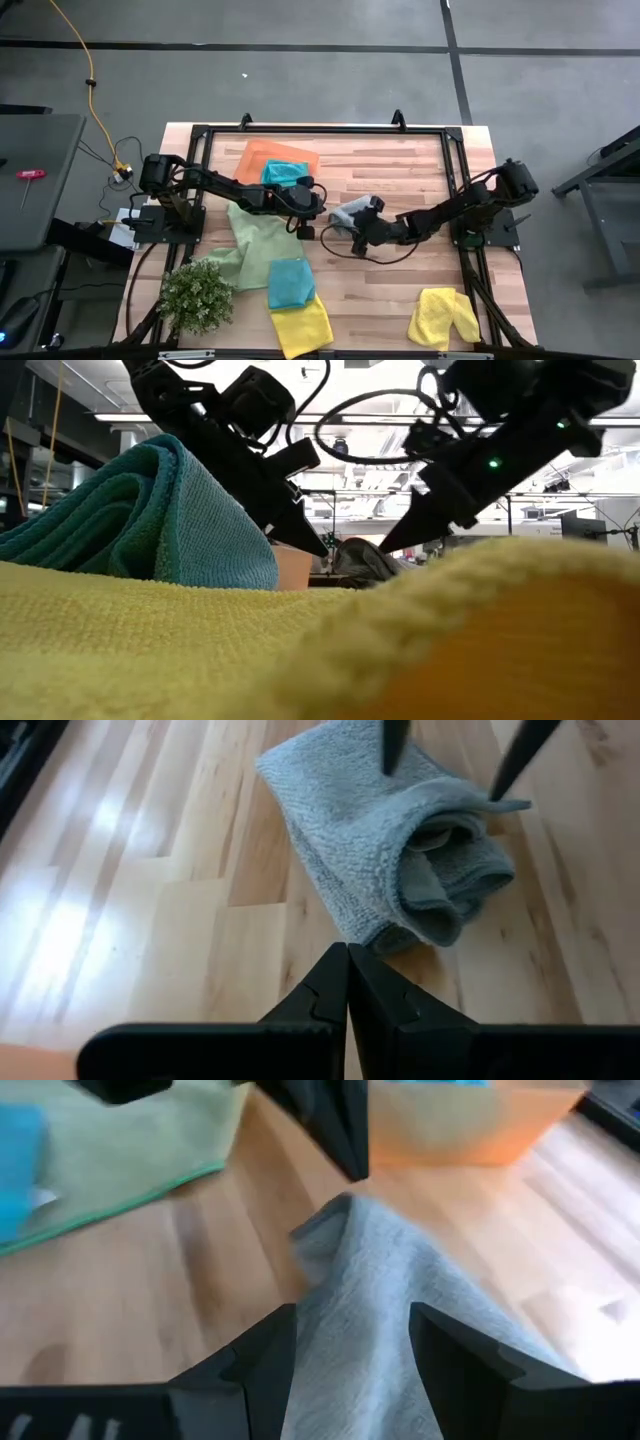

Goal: Fold microfiber towels
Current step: Put the gray microfiber cloth into the orange bin

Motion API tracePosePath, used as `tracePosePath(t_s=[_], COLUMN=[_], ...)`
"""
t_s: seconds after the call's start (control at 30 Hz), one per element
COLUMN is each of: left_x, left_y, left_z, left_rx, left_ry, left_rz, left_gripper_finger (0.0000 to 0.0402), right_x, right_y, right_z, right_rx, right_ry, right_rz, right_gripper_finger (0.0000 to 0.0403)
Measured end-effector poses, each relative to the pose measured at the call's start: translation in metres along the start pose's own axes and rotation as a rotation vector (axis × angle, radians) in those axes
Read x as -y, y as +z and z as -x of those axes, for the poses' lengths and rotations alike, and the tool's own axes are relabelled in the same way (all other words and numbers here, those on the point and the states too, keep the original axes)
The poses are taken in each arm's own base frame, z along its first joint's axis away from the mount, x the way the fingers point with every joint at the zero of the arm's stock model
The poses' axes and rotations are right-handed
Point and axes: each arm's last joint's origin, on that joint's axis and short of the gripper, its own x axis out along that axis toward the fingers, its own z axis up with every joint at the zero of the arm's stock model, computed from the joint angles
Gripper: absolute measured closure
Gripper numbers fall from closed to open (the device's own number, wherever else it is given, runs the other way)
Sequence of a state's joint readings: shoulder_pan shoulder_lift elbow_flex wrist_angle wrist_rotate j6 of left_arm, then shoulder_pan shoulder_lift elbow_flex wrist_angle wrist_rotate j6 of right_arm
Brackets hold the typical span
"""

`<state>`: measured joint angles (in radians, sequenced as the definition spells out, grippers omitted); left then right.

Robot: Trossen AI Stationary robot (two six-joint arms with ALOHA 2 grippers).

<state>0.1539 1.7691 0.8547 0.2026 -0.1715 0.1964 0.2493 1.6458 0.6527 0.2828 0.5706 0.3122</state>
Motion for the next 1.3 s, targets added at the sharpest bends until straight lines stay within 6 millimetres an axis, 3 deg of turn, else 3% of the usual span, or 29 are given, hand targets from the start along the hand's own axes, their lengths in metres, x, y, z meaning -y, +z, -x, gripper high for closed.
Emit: tracePosePath(t_s=[0.17,0.3,0.5,0.67,0.83,1.0,1.3], left_x=[-0.001,-0.001,-0.001,0.005,0.017,0.023,0.017], left_y=[0.000,0.005,0.020,0.037,0.045,0.047,0.045], left_z=[0.000,0.012,0.061,0.103,0.130,0.138,0.132], left_rx=[-0.008,-0.028,-0.050,0.058,0.132,0.149,0.131], left_ry=[0.037,0.119,0.307,0.374,0.446,0.467,0.482], left_rz=[-0.034,-0.048,-0.013,0.027,0.047,0.030,0.040], left_gripper_finger=[0.0401,0.0401,0.0401,0.0401,0.0401,0.0401,0.0401], right_x=[-0.009,-0.014,-0.017,-0.019,-0.025,-0.027,-0.028], right_y=[0.005,0.003,0.005,0.009,0.013,0.018,0.019], right_z=[-0.011,-0.020,-0.027,-0.026,-0.022,-0.020,-0.020], right_rx=[-0.054,-0.119,-0.158,-0.143,-0.141,-0.161,-0.187], right_ry=[-0.018,-0.059,-0.174,-0.178,-0.173,-0.180,-0.153], right_rz=[0.037,0.061,0.058,0.060,0.072,0.095,0.101], right_gripper_finger=[0.0214,0.0214,0.0214,0.0214,0.0222,0.0263,0.0322])
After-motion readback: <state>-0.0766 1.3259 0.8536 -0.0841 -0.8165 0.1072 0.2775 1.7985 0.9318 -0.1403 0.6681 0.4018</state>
